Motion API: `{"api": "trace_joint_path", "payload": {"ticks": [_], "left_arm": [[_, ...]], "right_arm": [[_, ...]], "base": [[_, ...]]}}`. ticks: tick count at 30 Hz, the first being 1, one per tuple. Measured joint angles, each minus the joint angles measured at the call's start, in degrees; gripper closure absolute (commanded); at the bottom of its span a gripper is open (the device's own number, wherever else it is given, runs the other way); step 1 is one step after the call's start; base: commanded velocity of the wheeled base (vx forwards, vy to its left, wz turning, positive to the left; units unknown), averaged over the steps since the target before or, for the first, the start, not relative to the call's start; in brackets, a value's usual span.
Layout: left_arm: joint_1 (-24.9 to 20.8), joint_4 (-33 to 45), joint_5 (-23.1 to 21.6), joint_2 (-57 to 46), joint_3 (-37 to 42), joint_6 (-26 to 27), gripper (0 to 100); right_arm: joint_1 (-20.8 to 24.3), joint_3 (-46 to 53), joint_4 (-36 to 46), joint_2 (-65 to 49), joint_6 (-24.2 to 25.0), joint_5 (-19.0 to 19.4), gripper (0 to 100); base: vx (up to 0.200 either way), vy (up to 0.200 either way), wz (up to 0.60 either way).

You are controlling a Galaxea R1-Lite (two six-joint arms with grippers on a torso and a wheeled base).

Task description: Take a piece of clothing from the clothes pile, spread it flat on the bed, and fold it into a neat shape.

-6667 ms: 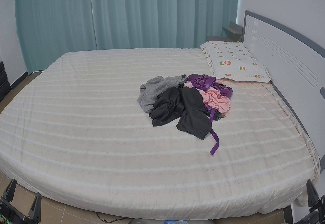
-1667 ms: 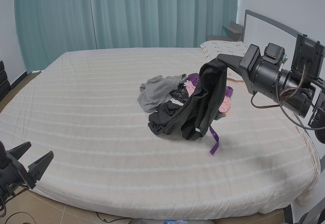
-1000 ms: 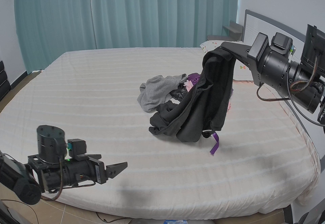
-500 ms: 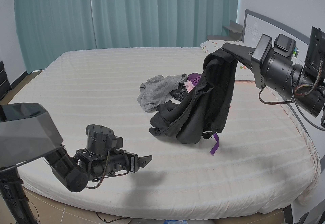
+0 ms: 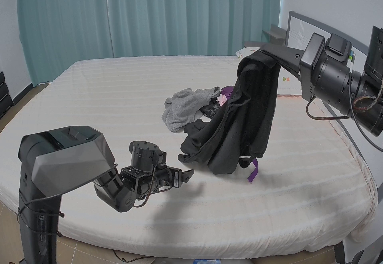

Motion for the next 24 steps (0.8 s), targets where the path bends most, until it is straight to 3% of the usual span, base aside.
{"api": "trace_joint_path", "payload": {"ticks": [12, 13, 18, 24], "left_arm": [[-0.22, 0.69, 0.13, 9.65, -15.07, 1.30, 0], [-0.26, 1.05, 0.13, 10.42, -16.40, 1.28, 100], [-0.37, 1.57, 0.18, 13.68, -21.49, 0.38, 100], [-0.44, 1.24, 0.24, 15.03, -22.46, -4.71, 100]], "right_arm": [[1.23, 0.46, 1.00, -2.07, 0.02, 0.02, 100], [1.27, 0.46, 1.01, -2.15, 0.02, 0.02, 100], [1.23, 0.38, 1.04, -2.29, 0.02, 0.05, 100], [0.38, 0.41, 1.17, -2.28, -0.02, 0.13, 100]], "base": [[0.000, 0.000, 0.00], [0.000, 0.000, 0.00], [0.000, 0.000, 0.00], [0.000, 0.000, 0.00]]}}
